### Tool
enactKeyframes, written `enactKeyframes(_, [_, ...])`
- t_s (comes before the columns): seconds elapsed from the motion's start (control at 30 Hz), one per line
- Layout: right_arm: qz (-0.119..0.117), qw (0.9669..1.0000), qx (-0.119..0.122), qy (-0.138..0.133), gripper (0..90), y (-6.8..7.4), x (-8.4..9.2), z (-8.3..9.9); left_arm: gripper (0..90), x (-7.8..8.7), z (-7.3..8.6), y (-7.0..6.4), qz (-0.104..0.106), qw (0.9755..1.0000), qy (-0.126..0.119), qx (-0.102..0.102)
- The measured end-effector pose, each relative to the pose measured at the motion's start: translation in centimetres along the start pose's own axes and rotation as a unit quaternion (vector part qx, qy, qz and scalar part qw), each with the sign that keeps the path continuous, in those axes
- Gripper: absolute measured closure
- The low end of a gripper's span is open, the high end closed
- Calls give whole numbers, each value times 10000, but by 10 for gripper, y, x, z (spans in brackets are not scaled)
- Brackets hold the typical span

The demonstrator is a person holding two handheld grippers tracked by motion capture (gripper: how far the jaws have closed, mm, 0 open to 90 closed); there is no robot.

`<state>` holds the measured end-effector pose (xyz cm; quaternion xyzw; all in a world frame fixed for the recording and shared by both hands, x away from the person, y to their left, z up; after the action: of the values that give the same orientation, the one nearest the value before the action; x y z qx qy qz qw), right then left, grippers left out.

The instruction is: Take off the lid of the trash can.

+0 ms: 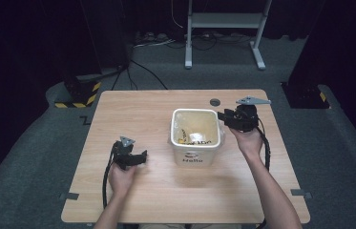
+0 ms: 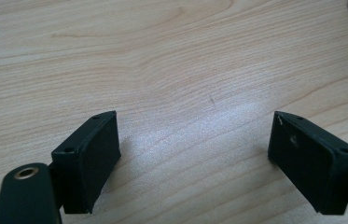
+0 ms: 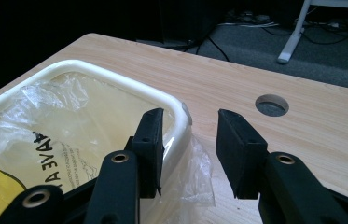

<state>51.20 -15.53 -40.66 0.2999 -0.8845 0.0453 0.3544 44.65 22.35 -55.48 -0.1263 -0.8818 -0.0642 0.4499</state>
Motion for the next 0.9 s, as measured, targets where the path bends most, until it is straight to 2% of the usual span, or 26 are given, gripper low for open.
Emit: enactKeyframes(0.9, [119,9997,114,181,616,5,-17,-14,168,0,0,0,2,10000,3,-22])
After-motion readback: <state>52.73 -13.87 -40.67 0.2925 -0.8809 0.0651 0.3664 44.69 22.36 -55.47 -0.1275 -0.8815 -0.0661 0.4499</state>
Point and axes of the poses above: each handheld gripper's, and its own axes: x roughly backward along the jaws, z roughly out of its underside, y roughly to its left, the point moved 4 cm from there along -x, roughly forward along the jaws, and after that the axes turned 11 degrees about y, right-handed, at the moved point
